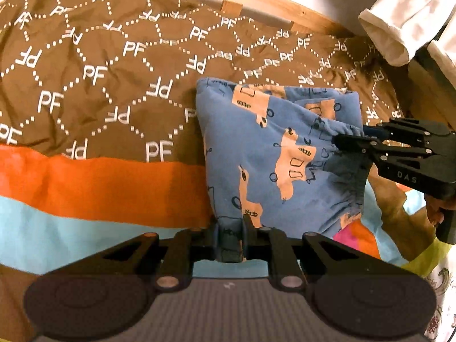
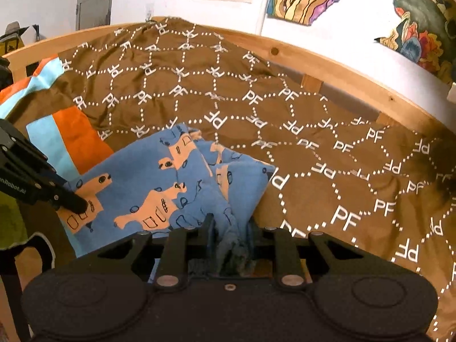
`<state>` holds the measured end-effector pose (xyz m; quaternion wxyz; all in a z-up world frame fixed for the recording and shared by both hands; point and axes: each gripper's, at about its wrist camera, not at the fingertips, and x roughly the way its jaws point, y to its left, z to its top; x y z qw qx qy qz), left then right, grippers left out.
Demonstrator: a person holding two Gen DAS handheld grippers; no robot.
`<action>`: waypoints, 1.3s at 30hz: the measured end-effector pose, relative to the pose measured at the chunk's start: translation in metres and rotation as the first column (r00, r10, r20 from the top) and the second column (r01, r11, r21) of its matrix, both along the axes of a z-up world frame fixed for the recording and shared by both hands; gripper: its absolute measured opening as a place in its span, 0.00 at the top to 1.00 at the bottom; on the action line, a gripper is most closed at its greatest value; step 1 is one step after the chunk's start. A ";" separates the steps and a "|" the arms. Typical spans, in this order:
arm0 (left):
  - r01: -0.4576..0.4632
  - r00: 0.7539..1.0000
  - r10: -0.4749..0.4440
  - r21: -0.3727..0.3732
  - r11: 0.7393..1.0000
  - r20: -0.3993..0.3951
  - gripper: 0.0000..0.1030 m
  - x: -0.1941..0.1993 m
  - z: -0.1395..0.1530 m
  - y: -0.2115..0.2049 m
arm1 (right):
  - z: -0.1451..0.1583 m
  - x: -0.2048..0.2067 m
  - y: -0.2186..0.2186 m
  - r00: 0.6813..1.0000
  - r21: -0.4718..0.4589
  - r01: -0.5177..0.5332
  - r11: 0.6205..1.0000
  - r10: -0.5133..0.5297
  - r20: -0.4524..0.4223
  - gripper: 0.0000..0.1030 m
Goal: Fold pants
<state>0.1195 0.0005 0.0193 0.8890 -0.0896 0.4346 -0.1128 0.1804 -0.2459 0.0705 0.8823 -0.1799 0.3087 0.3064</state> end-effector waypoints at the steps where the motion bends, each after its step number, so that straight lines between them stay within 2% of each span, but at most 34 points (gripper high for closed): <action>1: -0.002 1.000 0.002 0.000 1.000 0.011 0.84 0.001 0.003 0.001 | 0.002 0.001 0.000 1.000 0.009 0.003 1.000 -0.003 0.000 0.78; 13: -0.019 0.992 0.017 0.011 1.000 0.129 0.84 0.020 0.030 -0.005 | 0.027 0.022 -0.004 0.995 0.046 0.026 0.999 -0.030 0.098 0.78; 23: -0.036 0.967 0.023 0.046 0.998 0.252 0.84 0.074 0.052 -0.011 | 0.042 0.072 0.011 0.977 0.019 0.060 0.998 -0.063 0.202 0.78; 27: -0.052 0.968 0.043 0.027 0.998 0.249 0.84 0.105 0.049 -0.008 | 0.040 0.102 0.016 0.975 0.020 0.090 0.996 -0.092 0.202 0.78; 31: -0.042 0.976 0.039 0.007 0.999 0.216 0.84 0.130 0.033 -0.004 | 0.027 0.130 0.019 0.978 0.015 0.118 0.993 -0.119 0.171 0.78; 35: -0.029 0.979 0.025 0.016 0.999 0.201 0.84 0.143 0.016 0.001 | 0.007 0.147 0.021 0.981 -0.018 0.138 0.990 -0.134 0.141 0.77; 39: -0.020 0.980 0.015 0.019 1.000 0.197 0.84 0.146 0.010 0.003 | -0.007 0.158 0.016 0.983 -0.021 0.152 0.988 -0.149 0.109 0.76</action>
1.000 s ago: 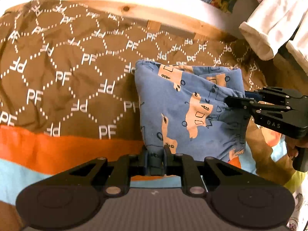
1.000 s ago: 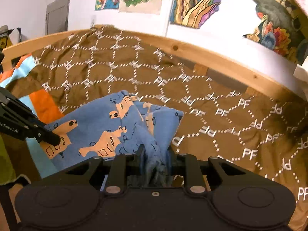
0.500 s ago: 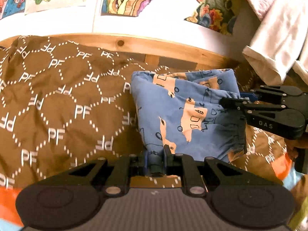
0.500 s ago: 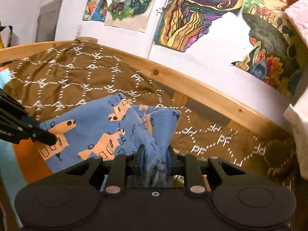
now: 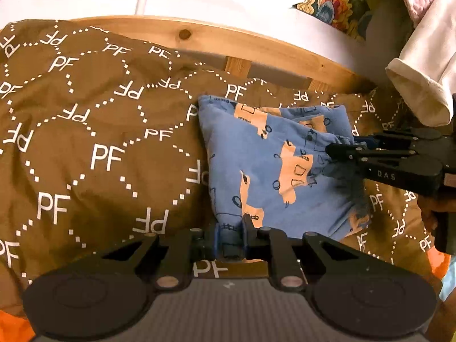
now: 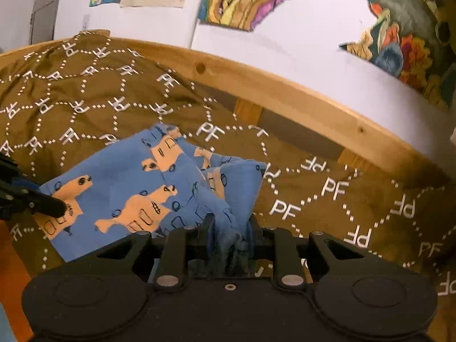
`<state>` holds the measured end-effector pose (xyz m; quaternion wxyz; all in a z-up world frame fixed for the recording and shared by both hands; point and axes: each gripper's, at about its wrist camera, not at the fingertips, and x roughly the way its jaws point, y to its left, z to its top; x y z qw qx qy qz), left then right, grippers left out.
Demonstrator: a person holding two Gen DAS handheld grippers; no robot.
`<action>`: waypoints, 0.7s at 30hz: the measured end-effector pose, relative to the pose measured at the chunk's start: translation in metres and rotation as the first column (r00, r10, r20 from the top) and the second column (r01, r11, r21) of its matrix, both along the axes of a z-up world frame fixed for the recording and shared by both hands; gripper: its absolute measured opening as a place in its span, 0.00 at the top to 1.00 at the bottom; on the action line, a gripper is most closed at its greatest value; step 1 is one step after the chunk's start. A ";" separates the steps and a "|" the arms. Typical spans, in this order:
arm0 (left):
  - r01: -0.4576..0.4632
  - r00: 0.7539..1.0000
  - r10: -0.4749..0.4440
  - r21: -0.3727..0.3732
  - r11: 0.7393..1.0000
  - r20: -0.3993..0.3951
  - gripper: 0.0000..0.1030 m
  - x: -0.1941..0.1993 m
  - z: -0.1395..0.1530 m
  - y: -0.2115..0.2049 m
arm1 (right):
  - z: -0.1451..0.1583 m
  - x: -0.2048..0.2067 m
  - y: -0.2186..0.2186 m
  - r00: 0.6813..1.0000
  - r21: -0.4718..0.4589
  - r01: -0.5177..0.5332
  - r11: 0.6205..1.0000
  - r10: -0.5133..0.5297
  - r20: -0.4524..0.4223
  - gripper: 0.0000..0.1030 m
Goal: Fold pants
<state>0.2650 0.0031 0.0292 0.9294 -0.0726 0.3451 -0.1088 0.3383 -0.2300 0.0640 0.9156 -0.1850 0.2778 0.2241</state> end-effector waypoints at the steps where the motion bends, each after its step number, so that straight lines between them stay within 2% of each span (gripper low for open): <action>1: 0.003 1.000 -0.003 0.004 1.000 0.001 0.84 -0.001 0.000 -0.001 | -0.002 0.001 -0.001 1.000 0.002 0.003 1.000 -0.003 -0.005 0.76; 15: 0.008 1.000 -0.008 0.005 1.000 -0.017 0.82 0.002 0.002 0.001 | -0.007 0.005 -0.003 1.000 0.007 0.026 1.000 -0.025 -0.012 0.71; 21: -0.001 0.999 0.001 0.006 1.000 -0.034 0.78 0.004 0.001 0.002 | -0.009 0.003 -0.002 0.999 0.004 0.044 0.999 -0.044 -0.008 0.66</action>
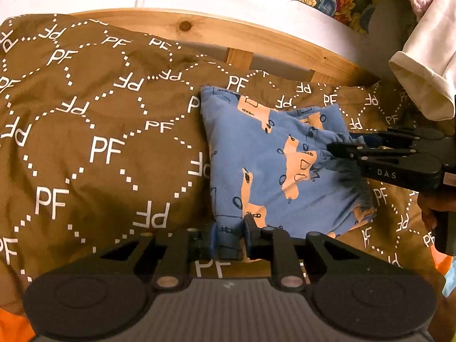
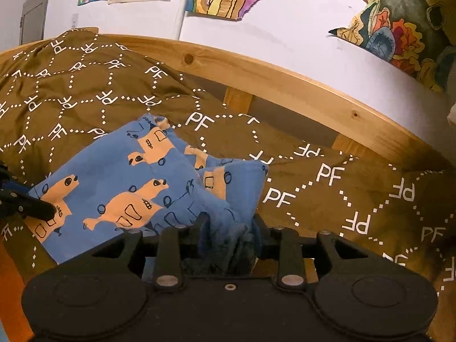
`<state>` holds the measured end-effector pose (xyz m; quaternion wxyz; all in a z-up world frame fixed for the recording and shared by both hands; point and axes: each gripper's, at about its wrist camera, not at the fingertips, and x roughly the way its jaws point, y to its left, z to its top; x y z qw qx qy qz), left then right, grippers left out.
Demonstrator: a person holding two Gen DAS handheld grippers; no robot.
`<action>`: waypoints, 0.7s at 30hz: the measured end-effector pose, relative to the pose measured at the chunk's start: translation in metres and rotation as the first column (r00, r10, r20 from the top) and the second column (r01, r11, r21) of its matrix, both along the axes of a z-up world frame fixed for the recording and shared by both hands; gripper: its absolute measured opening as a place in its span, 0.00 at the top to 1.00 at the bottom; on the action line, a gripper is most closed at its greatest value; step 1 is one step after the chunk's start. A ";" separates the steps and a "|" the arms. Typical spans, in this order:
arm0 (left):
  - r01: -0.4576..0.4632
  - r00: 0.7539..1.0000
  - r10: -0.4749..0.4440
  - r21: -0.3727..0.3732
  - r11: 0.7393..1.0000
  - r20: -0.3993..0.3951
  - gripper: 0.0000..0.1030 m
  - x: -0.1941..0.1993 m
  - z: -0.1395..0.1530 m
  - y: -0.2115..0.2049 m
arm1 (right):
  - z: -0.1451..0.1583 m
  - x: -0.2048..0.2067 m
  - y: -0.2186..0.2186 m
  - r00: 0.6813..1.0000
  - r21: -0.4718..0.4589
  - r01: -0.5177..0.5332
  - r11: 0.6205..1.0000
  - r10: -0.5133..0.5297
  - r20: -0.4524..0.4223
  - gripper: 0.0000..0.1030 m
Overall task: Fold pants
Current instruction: 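Lower the folded pants onto the duvet and open both grippers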
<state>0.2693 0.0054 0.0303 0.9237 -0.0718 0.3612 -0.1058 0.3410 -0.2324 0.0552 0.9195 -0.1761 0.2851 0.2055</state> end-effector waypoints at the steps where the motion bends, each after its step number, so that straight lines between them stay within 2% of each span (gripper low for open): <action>1: -0.002 1.000 0.002 -0.003 1.000 -0.006 0.77 0.000 0.000 0.001 | -0.001 0.000 0.000 1.000 0.000 0.006 1.000 -0.006 0.000 0.65; 4: -0.017 1.000 0.016 -0.016 1.000 -0.021 0.77 0.001 -0.001 0.003 | -0.002 -0.003 -0.001 1.000 0.003 0.024 1.000 -0.024 0.011 0.57; 6: -0.024 0.999 0.023 -0.020 1.000 -0.029 0.74 0.002 -0.002 0.005 | -0.003 -0.005 -0.001 0.999 -0.015 0.036 0.999 -0.035 0.027 0.45; 12: -0.029 0.999 0.029 -0.005 1.000 -0.033 0.68 0.001 -0.002 0.004 | -0.003 -0.006 -0.006 0.996 -0.032 0.080 0.996 -0.078 0.047 0.25; 13: -0.031 0.999 0.031 -0.003 1.000 -0.034 0.65 0.001 -0.002 0.004 | -0.003 -0.006 -0.007 0.995 -0.036 0.084 0.996 -0.082 0.050 0.23; 16: -0.050 0.998 0.050 0.001 0.999 -0.023 0.37 -0.002 0.000 0.005 | -0.003 -0.009 -0.009 0.993 -0.049 0.103 0.993 -0.100 0.069 0.14; 21: -0.062 0.998 0.062 -0.006 0.998 0.002 0.20 -0.009 0.007 0.005 | 0.000 -0.019 -0.015 0.983 -0.021 0.152 0.988 -0.149 0.112 0.02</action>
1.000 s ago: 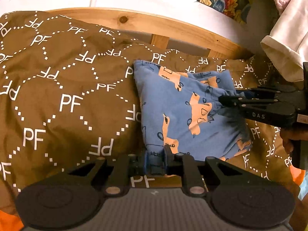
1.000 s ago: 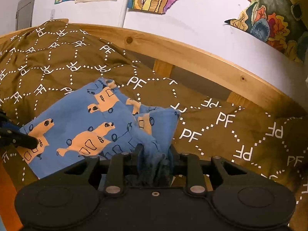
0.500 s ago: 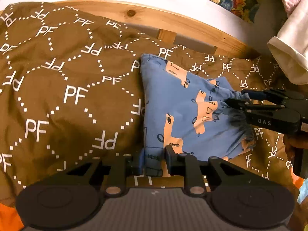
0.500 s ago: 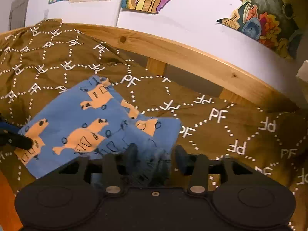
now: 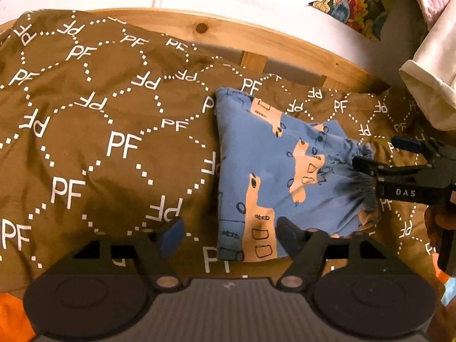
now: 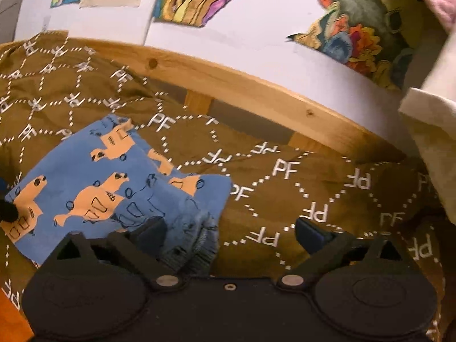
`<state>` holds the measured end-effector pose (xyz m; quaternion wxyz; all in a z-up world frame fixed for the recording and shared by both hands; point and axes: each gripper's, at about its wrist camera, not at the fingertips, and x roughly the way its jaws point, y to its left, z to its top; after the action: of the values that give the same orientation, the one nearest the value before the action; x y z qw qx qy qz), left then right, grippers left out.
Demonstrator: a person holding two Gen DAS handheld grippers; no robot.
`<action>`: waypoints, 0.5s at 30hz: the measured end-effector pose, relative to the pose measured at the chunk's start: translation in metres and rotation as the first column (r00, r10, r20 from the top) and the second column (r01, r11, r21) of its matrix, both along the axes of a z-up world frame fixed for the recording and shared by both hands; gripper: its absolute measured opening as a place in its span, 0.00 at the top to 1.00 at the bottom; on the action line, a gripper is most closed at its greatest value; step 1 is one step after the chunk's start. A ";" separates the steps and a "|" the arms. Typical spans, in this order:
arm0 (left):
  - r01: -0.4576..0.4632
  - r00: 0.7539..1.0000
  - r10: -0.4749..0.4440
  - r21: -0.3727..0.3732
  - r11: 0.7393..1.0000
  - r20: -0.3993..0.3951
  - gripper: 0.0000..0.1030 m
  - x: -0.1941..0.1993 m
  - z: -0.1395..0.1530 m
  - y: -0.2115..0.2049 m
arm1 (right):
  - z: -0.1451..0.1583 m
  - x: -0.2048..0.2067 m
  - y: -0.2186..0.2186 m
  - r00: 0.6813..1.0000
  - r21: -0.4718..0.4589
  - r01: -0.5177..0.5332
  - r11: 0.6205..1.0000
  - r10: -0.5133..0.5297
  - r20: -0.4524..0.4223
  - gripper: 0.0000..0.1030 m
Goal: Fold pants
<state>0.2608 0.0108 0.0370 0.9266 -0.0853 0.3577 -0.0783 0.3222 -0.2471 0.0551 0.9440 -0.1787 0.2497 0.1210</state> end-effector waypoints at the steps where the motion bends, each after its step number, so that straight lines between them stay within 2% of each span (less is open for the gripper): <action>1: -0.008 1.000 0.008 0.003 1.000 0.010 0.15 -0.002 0.002 0.000 | 0.001 -0.003 -0.001 1.000 0.009 0.009 1.000 -0.009 0.008 0.02; 5: -0.033 0.998 0.032 0.014 0.999 0.044 0.05 -0.011 0.007 -0.001 | 0.002 -0.016 -0.004 0.999 0.031 0.035 0.999 -0.036 0.033 0.01; 9: -0.066 0.995 0.064 0.022 0.998 0.070 0.03 -0.021 0.011 -0.001 | 0.008 -0.033 -0.007 0.997 0.070 0.059 0.996 -0.063 0.055 0.01; 12: -0.113 0.986 0.109 0.028 0.993 0.125 0.00 -0.036 0.014 -0.002 | 0.014 -0.053 -0.010 0.989 0.098 0.107 0.989 -0.116 0.091 0.01; 15: -0.117 0.980 0.108 0.046 0.992 0.167 0.00 -0.049 0.017 -0.005 | 0.020 -0.079 -0.012 0.989 0.149 0.087 0.985 -0.103 0.103 0.01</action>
<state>0.2115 0.0062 0.0538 0.9579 -0.0728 0.2769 -0.0225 0.2436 -0.2589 0.0748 0.9715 -0.1046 0.1958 0.0835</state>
